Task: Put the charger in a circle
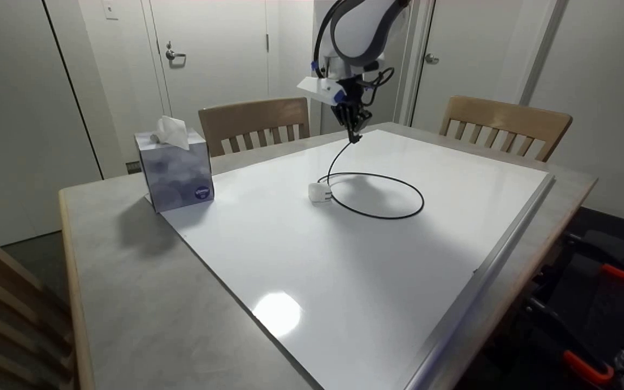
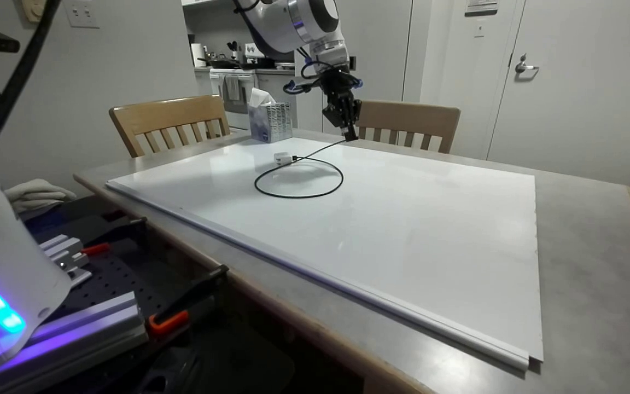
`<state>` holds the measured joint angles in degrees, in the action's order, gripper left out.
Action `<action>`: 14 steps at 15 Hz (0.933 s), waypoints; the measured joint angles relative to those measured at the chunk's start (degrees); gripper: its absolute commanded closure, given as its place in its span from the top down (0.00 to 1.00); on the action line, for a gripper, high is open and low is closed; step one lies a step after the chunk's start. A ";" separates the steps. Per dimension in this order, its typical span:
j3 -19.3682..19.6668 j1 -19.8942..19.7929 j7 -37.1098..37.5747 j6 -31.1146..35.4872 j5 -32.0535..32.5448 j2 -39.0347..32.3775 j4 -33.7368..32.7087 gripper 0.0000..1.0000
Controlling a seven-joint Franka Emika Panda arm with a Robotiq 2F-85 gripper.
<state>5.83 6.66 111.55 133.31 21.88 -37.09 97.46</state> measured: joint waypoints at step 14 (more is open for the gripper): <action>0.31 1.87 -11.43 -4.24 -4.05 1.11 1.57 0.02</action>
<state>6.14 8.53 100.12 129.07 17.83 -35.98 99.03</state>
